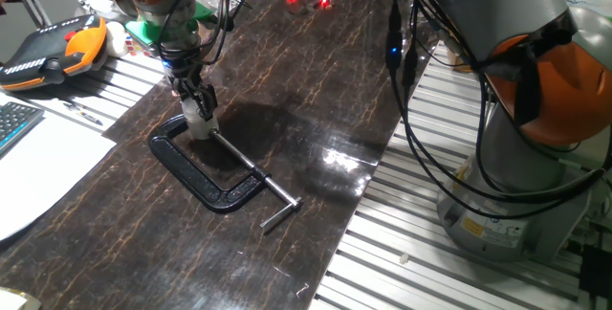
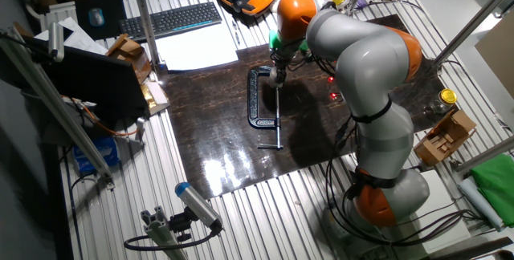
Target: Screw the lid onto the jar
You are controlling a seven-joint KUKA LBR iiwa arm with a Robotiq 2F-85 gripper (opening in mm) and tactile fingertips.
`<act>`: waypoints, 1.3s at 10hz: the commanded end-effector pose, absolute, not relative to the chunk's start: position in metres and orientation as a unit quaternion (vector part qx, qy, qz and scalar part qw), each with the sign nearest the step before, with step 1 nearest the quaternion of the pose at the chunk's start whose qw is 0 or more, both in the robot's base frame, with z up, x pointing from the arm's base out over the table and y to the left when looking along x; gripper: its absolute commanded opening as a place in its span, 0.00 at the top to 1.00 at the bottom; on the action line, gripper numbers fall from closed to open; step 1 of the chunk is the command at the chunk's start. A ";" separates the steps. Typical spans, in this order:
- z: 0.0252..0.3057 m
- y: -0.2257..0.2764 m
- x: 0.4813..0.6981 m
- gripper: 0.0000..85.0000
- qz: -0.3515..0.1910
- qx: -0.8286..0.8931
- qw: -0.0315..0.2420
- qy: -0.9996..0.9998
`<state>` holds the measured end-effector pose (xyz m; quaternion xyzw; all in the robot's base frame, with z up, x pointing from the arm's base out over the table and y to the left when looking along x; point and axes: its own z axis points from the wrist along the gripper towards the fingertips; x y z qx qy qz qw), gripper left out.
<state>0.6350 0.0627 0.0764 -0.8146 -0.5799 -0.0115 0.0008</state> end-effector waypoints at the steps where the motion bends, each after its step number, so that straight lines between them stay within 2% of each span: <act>1: 0.078 0.064 0.636 0.12 -0.013 -0.814 0.000 -0.580; 6: 0.079 0.063 0.635 0.03 0.003 -0.773 0.006 -0.635; 9: 0.076 0.063 0.636 0.03 0.003 -0.640 0.014 -0.768; 10: 0.076 0.064 0.637 0.00 0.001 -0.609 0.017 -0.793; 13: 0.080 0.065 0.637 0.00 -0.005 -0.480 0.014 -0.877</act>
